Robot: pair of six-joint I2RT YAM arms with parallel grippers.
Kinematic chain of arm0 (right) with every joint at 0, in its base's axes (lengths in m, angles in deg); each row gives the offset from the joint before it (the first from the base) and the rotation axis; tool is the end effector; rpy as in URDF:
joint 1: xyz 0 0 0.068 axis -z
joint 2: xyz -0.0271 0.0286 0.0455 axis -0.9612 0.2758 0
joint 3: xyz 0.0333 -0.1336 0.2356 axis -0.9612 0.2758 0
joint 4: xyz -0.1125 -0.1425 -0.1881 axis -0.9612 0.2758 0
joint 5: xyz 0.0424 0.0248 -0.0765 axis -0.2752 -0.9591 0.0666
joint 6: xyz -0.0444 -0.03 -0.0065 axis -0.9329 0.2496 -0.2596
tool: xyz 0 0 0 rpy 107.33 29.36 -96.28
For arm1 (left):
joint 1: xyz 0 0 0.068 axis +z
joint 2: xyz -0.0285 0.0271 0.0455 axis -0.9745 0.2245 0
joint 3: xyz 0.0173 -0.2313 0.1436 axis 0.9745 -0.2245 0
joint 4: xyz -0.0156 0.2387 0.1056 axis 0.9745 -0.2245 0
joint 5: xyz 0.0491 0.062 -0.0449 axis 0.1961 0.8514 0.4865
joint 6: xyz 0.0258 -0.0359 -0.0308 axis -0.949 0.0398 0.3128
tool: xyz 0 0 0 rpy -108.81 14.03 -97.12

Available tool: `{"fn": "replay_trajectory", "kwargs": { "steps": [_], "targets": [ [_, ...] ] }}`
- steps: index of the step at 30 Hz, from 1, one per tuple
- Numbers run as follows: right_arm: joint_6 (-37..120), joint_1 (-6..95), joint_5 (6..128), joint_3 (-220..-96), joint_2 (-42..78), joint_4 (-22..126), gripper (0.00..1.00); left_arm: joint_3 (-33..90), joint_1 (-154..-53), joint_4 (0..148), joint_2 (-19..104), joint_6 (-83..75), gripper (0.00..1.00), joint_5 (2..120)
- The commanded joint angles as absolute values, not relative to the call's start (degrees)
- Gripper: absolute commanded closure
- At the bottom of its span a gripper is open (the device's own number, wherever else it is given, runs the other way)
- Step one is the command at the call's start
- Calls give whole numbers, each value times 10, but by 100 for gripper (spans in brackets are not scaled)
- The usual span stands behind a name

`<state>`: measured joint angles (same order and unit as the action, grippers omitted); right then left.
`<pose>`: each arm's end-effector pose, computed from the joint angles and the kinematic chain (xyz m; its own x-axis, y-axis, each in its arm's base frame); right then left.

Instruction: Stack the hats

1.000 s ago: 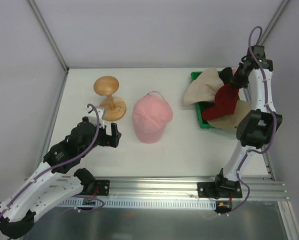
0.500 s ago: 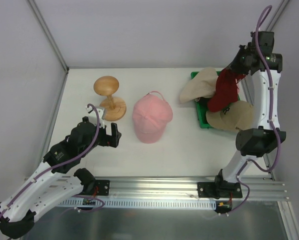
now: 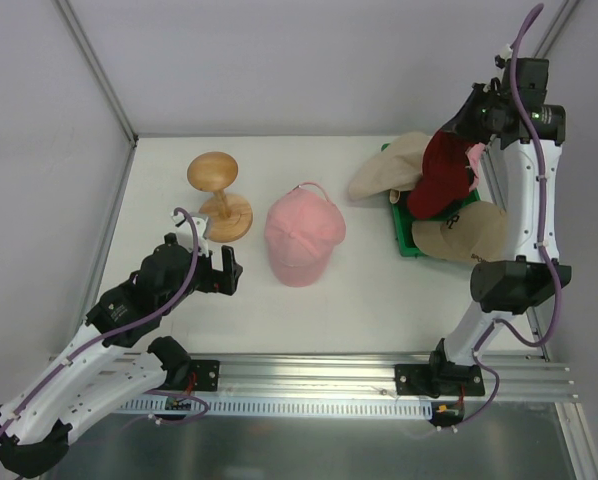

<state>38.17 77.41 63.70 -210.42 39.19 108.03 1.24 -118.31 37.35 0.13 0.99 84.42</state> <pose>0.3647 -0.0148 0.4763 -0.5144 0.0942 -0.8523 -0.0755 0.9851 0.1545 0.1008 -0.0761 0.3264 -0.4063 -0.0187 -0.9136 0.3479 0.9213 -0.1736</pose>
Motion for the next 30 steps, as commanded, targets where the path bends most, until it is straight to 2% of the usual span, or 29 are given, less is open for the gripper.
{"fn": "replay_trajectory", "kwargs": {
  "steps": [1,16,19,24,30],
  "targets": [
    [395,770,618,-2128,358,1066,100,10,-1186,390,-2,4,1,839],
    [400,748,602,-2065,296,1023,100,10,-1186,390,6,5,1,836],
    [398,748,572,-2063,312,986,100,10,-1186,390,7,4,1,837],
    [391,768,616,-2113,381,988,100,10,-1186,390,5,4,1,840],
    [406,827,649,-2065,453,985,100,8,-1186,389,0,3,1,840]
  ]
}}
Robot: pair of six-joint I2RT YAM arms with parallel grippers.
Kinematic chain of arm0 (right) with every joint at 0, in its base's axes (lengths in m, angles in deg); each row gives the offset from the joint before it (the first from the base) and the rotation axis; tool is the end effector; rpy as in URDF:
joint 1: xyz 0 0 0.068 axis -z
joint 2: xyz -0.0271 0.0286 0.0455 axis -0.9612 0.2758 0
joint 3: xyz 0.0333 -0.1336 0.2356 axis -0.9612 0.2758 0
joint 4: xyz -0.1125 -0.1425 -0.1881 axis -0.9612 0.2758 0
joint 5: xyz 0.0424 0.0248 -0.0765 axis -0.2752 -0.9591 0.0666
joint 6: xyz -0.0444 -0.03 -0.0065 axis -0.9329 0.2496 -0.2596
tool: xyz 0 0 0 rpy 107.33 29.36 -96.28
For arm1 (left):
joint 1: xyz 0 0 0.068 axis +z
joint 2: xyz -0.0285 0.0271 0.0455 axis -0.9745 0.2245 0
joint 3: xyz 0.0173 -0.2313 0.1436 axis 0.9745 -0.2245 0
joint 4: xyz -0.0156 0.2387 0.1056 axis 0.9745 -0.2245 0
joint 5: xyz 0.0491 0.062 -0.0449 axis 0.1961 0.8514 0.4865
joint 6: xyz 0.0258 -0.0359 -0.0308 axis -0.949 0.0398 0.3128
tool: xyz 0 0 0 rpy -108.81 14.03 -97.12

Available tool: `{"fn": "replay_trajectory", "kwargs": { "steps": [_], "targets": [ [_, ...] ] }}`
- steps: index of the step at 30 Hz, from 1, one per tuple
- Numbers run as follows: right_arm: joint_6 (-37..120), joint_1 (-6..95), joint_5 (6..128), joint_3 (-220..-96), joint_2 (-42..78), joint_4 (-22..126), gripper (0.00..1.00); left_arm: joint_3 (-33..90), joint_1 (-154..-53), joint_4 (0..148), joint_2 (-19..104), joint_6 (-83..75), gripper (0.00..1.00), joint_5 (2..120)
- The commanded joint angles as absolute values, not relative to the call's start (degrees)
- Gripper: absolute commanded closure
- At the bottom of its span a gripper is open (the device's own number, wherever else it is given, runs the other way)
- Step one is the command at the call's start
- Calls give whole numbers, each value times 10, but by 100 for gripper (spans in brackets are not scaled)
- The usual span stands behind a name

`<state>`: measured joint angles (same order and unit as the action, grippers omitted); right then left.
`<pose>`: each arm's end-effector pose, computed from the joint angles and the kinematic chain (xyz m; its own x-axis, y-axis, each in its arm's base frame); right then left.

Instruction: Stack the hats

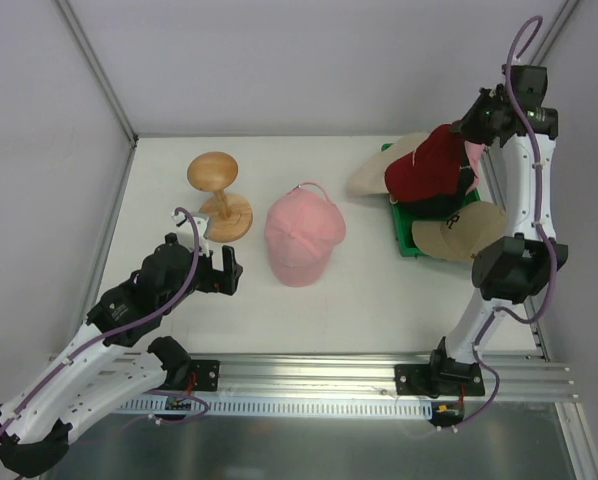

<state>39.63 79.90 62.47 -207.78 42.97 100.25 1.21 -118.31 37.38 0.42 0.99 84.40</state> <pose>0.3983 -0.0335 0.4515 -0.4920 0.1393 -0.8594 -0.0424 0.9821 0.1834 0.1017 -0.0768 0.3257 -0.4098 -0.0156 -0.9120 0.3475 0.9218 -0.1720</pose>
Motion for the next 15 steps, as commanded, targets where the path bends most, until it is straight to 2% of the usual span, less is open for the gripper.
{"fn": "replay_trajectory", "kwargs": {
  "steps": [1,3,4,6,10,15],
  "targets": [
    [407,837,645,-2040,474,984,100,8,-1186,390,1,3,1,840],
    [409,843,648,-2001,489,986,98,9,-1186,390,4,3,1,838],
    [405,845,649,-1985,493,984,92,9,-1186,389,5,2,1,838],
    [404,845,656,-1955,489,972,86,9,-1186,390,5,2,1,838],
    [409,845,682,-1910,467,961,60,9,-1186,389,7,2,1,834],
    [404,846,712,-1927,442,992,38,11,-1186,390,12,2,1,831]
  ]
}}
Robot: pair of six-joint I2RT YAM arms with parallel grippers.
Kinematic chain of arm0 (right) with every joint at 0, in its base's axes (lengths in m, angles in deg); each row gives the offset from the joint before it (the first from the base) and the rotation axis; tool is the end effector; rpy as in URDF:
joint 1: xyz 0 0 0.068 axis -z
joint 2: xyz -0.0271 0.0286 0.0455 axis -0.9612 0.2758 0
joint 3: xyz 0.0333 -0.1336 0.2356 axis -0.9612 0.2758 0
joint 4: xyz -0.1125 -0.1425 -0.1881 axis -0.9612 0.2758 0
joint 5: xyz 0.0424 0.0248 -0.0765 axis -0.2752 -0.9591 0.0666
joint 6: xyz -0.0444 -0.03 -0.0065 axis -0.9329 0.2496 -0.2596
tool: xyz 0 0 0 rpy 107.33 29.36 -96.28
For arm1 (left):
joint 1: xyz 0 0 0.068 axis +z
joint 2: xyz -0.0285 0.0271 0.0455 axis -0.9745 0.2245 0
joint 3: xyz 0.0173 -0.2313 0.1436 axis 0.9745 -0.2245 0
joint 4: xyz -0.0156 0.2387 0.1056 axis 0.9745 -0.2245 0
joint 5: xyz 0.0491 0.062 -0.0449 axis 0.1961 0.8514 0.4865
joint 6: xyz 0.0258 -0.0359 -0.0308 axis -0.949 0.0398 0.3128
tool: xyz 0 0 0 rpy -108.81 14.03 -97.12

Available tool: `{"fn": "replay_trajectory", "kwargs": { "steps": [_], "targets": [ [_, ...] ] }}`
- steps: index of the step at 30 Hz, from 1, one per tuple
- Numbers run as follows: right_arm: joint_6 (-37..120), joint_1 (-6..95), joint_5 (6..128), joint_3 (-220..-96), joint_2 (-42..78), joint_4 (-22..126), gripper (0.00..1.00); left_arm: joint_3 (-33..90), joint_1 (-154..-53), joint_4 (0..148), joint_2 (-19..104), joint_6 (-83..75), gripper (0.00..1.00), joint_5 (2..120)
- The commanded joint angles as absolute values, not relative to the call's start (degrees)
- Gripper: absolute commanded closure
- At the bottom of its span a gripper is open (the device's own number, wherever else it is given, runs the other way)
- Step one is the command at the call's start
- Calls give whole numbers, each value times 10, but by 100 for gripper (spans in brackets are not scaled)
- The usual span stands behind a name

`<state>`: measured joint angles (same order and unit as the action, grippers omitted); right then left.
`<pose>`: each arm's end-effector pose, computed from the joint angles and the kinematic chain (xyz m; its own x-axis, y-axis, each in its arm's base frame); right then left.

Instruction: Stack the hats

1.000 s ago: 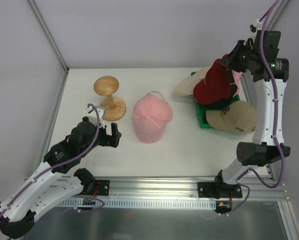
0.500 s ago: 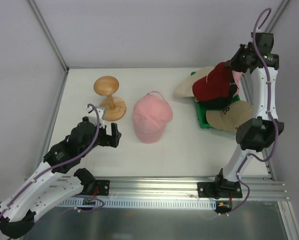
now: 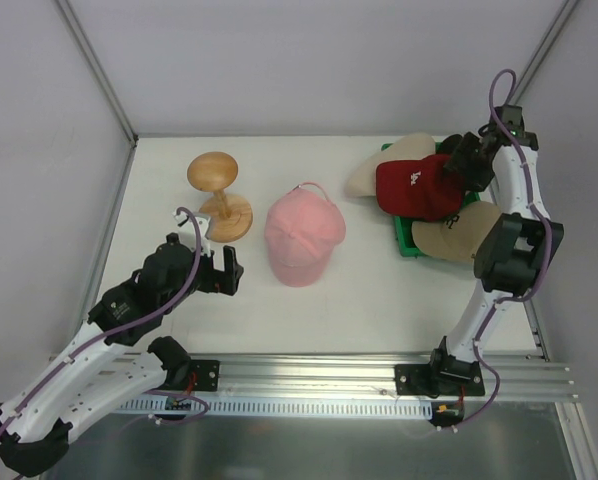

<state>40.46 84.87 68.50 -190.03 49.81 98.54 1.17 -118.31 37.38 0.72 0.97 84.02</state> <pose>0.4325 -0.0790 0.3073 -0.7586 0.2515 -0.6011 0.2005 0.9679 0.1519 0.1024 -0.0778 0.3249 -0.4154 -0.0110 -0.9096 0.3523 0.9200 -0.1720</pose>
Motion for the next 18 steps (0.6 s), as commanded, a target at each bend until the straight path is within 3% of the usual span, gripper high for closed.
{"fn": "replay_trajectory", "kwargs": {
  "steps": [1,7,18],
  "targets": [
    [402,846,717,-1935,438,1004,33,12,-1186,391,14,2,1,830],
    [390,854,774,-1937,380,1058,22,12,-1186,390,12,1,1,826],
    [389,949,805,-1782,253,1092,12,13,-1186,390,1,4,1,809]
  ]
}}
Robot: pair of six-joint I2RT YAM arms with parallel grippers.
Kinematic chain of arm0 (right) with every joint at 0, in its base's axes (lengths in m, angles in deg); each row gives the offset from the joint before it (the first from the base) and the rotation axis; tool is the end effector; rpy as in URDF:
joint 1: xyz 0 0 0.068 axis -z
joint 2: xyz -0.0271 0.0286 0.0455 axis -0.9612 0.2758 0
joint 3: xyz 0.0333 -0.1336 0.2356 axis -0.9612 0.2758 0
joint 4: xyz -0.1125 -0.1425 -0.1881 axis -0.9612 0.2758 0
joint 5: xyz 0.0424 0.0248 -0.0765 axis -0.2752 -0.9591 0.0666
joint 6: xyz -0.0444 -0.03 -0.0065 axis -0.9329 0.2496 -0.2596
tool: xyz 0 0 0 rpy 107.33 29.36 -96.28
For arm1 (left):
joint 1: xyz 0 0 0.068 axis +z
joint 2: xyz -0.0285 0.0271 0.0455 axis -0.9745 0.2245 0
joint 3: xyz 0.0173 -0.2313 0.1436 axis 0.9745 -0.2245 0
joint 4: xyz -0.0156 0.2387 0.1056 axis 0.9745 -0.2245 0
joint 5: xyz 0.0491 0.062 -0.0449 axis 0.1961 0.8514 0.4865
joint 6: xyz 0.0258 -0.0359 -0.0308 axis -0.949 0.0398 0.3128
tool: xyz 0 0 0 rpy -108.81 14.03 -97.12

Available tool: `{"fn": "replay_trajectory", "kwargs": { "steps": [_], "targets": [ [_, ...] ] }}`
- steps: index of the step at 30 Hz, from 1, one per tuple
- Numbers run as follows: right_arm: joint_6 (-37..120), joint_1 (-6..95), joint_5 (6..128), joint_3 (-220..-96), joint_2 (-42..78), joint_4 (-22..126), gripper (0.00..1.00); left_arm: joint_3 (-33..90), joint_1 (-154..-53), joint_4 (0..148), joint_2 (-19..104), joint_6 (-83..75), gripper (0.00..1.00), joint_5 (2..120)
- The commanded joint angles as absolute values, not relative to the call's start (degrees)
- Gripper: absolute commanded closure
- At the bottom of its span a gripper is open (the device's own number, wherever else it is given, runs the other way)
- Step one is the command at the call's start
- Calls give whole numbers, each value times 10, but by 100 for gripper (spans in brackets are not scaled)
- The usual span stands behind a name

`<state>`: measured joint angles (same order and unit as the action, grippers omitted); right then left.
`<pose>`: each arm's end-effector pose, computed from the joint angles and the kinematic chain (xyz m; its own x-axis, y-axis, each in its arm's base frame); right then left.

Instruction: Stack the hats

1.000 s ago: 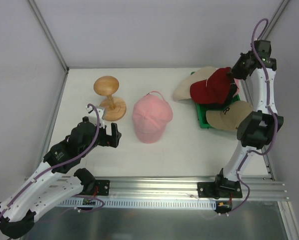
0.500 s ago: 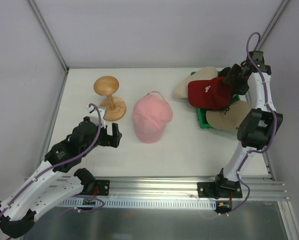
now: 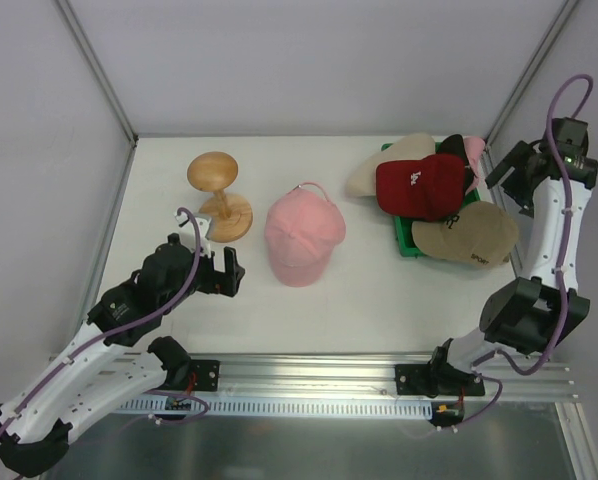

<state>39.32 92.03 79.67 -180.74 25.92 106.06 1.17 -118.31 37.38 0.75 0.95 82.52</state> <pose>0.3083 -0.1035 0.3988 -0.6398 0.2971 -0.7088 0.4199 0.9076 0.0013 0.1021 -0.0787 0.3248 -0.4220 -0.0073 -0.9066 0.3732 0.9099 -0.1810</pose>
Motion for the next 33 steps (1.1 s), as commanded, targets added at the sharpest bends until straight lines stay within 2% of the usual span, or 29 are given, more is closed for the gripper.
{"fn": "replay_trajectory", "kwargs": {
  "steps": [1,11,15,18,19,20,22,23,26,33],
  "targets": [
    [385,954,805,-1780,261,1094,12,13,-1186,390,1,4,1,808],
    [403,975,767,-1806,389,1079,17,16,-1186,390,-7,-4,1,804],
    [409,975,759,-1809,413,1071,24,15,-1186,390,-13,-5,1,807],
    [410,975,758,-1791,407,1059,40,16,-1186,390,-11,-6,1,808],
    [410,975,761,-1789,404,1057,50,16,-1186,390,-11,-6,1,807],
    [410,975,762,-1778,399,1055,68,16,-1186,389,-11,-6,1,806],
    [408,975,767,-1771,379,1051,79,16,-1186,389,-9,-6,1,805],
    [405,975,766,-1768,374,1051,87,16,-1186,389,-8,-6,1,804],
    [403,975,762,-1757,345,1052,99,16,-1186,390,-7,-7,1,804],
    [395,975,755,-1745,260,1065,100,16,-1186,390,-7,-6,1,804]
  ]
}}
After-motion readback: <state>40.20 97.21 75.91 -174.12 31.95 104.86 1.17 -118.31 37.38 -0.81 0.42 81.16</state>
